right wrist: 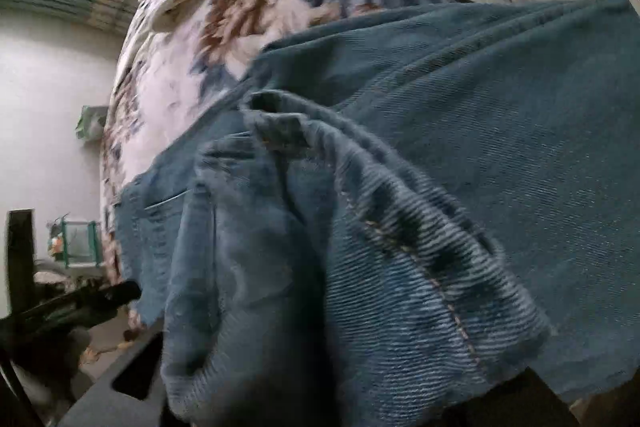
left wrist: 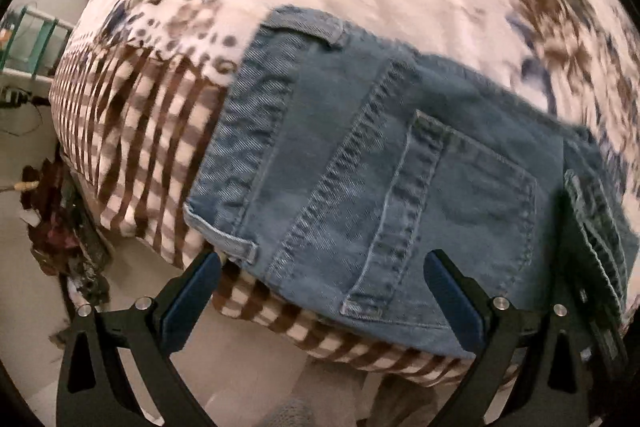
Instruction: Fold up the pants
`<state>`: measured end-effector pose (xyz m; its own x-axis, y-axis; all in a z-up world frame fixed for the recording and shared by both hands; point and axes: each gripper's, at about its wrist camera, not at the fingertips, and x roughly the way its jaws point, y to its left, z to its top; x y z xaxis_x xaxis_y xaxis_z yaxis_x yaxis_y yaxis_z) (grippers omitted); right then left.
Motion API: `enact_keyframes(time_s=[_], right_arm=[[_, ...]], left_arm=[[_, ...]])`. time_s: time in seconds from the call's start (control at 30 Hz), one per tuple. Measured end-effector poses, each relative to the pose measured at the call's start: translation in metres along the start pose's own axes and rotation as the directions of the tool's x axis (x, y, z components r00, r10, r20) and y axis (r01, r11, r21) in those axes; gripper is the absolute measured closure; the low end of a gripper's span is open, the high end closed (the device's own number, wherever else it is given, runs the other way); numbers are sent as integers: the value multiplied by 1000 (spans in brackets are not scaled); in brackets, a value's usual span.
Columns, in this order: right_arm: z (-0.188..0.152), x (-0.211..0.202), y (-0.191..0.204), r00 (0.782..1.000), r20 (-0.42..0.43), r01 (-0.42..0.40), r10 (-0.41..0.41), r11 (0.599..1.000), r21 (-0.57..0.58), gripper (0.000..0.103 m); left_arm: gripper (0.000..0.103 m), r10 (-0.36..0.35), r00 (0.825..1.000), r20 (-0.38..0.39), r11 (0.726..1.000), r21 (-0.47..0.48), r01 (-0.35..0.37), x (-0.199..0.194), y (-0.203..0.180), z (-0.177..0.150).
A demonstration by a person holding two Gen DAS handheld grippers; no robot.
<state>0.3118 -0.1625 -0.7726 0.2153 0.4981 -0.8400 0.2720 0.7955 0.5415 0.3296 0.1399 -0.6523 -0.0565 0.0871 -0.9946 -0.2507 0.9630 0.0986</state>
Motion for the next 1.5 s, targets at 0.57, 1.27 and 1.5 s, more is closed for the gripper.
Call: enact_keyframes(time_s=[0.57, 1.27, 1.5], right_arm=[[-3, -121, -81, 991, 20, 130, -134, 979, 157, 29], [-18, -85, -87, 970, -152, 191, -189, 982, -3, 94], [-62, -52, -77, 908, -362, 190, -214, 977, -100, 95]], left_arm=[[0, -266, 949, -169, 947, 140, 290, 30, -156, -1], [70, -176, 980, 90, 947, 287, 144, -25, -142, -14], [49, -194, 980, -33, 881, 434, 189, -4, -162, -62]])
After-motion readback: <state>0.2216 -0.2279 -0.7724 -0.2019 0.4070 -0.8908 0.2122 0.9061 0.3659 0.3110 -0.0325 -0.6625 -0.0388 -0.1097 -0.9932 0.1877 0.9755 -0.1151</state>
